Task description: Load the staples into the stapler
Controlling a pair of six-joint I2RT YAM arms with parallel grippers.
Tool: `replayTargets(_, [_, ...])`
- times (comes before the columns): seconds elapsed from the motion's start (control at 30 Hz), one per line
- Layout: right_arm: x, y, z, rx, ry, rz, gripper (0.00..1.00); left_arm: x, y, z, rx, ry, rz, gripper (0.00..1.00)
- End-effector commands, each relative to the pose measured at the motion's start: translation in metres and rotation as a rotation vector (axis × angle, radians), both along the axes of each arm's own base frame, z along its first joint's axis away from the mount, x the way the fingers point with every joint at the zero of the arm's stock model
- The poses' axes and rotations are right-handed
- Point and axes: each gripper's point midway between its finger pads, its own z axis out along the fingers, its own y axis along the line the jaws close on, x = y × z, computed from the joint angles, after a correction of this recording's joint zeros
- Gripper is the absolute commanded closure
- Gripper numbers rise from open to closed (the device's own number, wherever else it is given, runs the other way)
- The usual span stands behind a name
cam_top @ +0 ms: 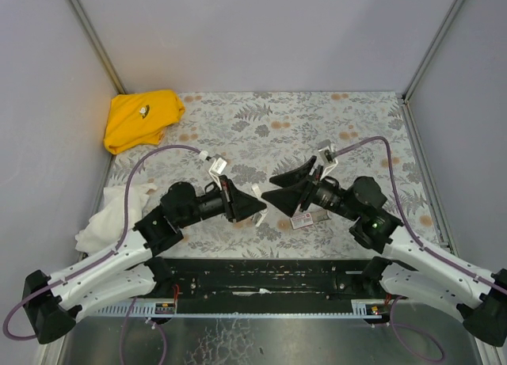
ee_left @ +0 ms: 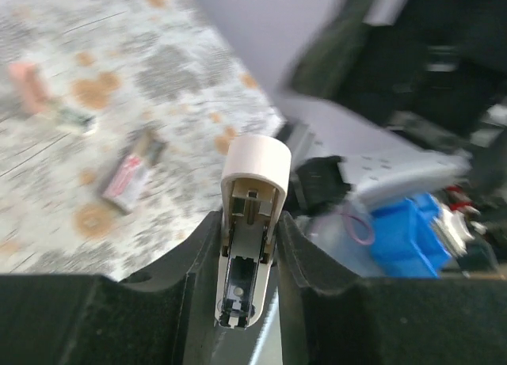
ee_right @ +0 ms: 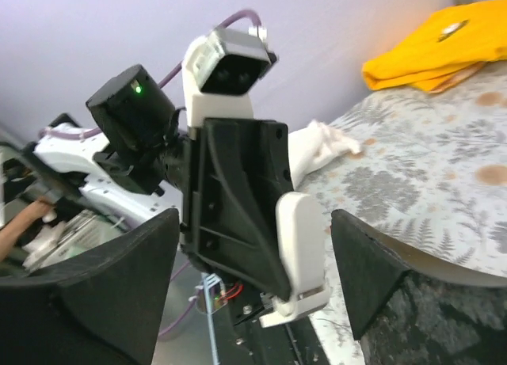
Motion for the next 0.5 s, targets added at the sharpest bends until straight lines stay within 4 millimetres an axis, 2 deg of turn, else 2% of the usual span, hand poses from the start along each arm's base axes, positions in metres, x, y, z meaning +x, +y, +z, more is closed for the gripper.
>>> replayTargets(0.0, [0.03,-0.029,0.002,-0.064,-0.021,-0.247,0.13,0.046,0.025,-0.055,0.226,0.07,0.282,1.0])
replayTargets(0.13, [0.05,-0.054,-0.027,-0.221,0.018,-0.414,0.05,0.067,0.023,-0.087,0.313,0.179,0.382,1.0])
replayTargets(0.27, [0.083,-0.083,-0.082,-0.429,0.117,-0.586,0.03,0.089,0.015,-0.123,0.441,0.289,0.464,1.0])
replayTargets(0.4, [0.109,-0.094,-0.127,-0.433,0.358,-0.517,0.02,0.115,0.006,-0.145,0.562,0.33,0.541,1.0])
replayTargets(0.47, [0.121,-0.096,-0.143,-0.444,0.414,-0.502,0.03,0.126,0.004,-0.154,0.611,0.333,0.575,1.0])
